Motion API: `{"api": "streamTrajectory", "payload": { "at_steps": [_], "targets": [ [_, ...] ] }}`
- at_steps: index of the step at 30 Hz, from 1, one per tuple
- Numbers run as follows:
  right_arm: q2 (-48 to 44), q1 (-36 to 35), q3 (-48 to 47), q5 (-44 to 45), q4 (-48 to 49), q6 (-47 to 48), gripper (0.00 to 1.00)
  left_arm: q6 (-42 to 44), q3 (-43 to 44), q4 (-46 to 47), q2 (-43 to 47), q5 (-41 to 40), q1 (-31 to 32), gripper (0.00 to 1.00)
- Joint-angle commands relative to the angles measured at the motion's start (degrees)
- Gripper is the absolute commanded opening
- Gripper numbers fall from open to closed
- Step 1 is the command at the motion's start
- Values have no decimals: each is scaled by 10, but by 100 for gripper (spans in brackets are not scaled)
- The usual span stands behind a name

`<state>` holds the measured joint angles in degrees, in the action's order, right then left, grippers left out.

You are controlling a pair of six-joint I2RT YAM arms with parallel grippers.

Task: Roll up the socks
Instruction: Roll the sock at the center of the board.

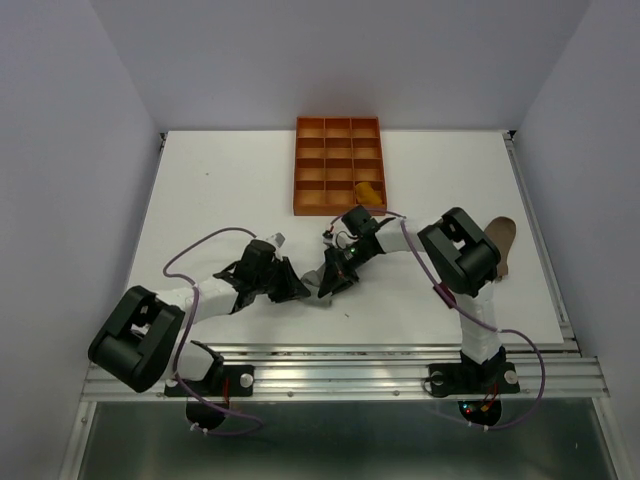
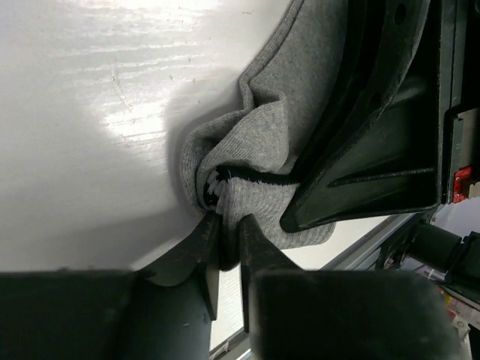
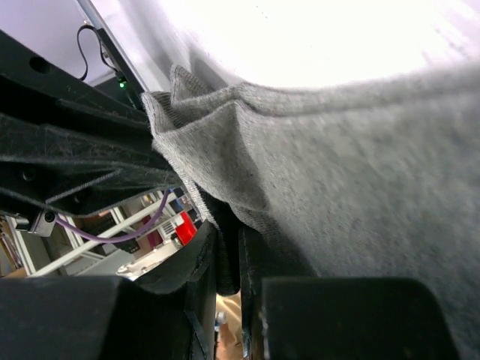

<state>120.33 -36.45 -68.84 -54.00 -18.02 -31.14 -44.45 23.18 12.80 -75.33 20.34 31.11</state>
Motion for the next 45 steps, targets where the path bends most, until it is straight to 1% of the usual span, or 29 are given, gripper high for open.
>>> {"api": "streamTrajectory", "payload": {
  "at_steps": [1,2,3,4,5,6,7,8,12,13,15,17,19,23,27,33,35,37,41,45],
  "targets": [
    [4,1,-4,63,5,43,11,29,20,1,-36,-26,6,13],
    [-5,1,-6,60,4,58,14,30,29,-7,-52,-26,7,4],
    [-11,1,-7,64,4,66,17,30,35,-15,-60,-30,8,0],
    [-18,1,-9,71,0,75,24,30,41,-28,-69,-35,10,0],
    [-35,1,-16,92,-5,99,27,30,54,-57,-85,-47,11,0],
    [-45,-5,-21,104,-17,113,35,30,59,-73,-91,-51,11,0],
    [-55,-6,-26,115,-23,125,39,30,65,-88,-97,-56,14,0],
    [-80,-13,-35,148,-28,144,43,27,72,-113,-103,-62,16,0],
    [-132,-24,-30,208,-21,185,48,22,79,-138,-100,-46,21,0],
    [-145,-30,-26,216,-18,195,52,21,82,-150,-98,-45,21,0],
    [-181,-36,-16,241,-16,223,53,16,94,-186,-95,-56,24,0],
    [-221,-49,2,245,9,239,53,13,98,-200,-90,-56,25,0],
    [-265,-70,44,237,59,287,54,5,102,-215,-83,-45,27,0],
    [-313,-106,107,250,126,363,55,-6,115,-247,-83,-34,28,0],
    [-304,-151,114,278,136,404,55,-13,129,-274,-83,-5,27,0],
    [-306,-171,144,306,164,419,55,-22,143,-311,-80,25,27,0],
    [-304,-182,147,320,173,409,55,-23,150,-322,-81,33,27,0],
    [-303,-190,152,321,171,413,54,-20,158,-337,-84,34,27,0],
    [-314,-220,170,354,162,411,54,-13,180,-378,-92,19,27,0],
    [-323,-240,178,365,148,407,54,-12,192,-394,-104,16,25,0]
  ]
}}
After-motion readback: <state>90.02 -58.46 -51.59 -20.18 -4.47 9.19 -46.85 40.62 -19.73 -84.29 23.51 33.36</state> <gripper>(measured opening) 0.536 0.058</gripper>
